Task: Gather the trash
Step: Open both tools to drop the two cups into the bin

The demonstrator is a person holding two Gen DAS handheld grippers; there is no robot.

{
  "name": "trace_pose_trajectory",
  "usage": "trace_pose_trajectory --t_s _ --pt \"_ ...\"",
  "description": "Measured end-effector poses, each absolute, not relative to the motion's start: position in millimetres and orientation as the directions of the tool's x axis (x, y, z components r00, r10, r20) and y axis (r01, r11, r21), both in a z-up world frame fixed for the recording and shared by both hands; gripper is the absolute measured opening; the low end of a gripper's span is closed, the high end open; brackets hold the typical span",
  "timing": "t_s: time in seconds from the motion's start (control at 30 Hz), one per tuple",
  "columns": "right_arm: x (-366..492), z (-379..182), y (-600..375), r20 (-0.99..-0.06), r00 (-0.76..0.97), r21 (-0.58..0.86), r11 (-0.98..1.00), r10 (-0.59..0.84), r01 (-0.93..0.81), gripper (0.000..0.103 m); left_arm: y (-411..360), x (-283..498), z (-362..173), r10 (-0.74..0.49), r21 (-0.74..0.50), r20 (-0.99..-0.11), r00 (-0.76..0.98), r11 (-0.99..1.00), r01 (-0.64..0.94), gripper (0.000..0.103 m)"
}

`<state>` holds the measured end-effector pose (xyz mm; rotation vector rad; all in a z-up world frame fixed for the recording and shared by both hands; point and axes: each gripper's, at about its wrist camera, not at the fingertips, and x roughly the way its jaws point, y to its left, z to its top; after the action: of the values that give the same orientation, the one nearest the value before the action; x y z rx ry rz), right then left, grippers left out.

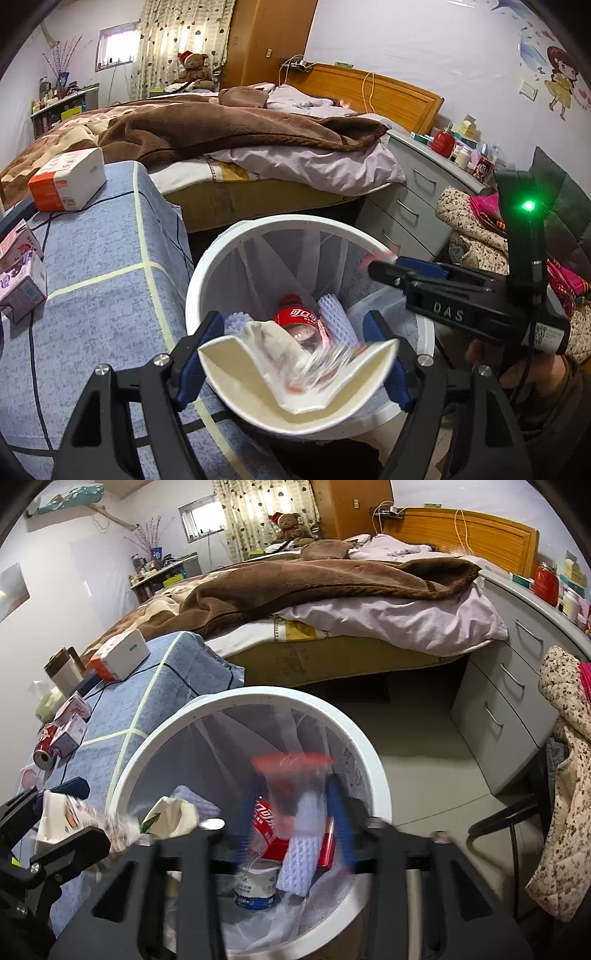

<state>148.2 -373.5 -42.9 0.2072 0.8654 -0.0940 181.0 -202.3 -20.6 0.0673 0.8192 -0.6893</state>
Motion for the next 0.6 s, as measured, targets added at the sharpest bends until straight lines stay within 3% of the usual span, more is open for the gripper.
trace_pose_trajectory --t_s 0.07,0.6 --pt "147.8 -42.0 -372.8 -0.757 0.653 0.151 0.975 0.009 0.162 0.067 -202.0 181.0 -19.5 -0.541 -0.205 -0.689 0.483 0.784 0.586 0.082" --pt "143.2 -28.9 -360.9 -0.725 0.688 0.176 0.969 0.01 0.171 0.067 -155.0 182.8 -2.8 -0.517 -0.213 -0.649 0.558 0.828 0.518 0.083"
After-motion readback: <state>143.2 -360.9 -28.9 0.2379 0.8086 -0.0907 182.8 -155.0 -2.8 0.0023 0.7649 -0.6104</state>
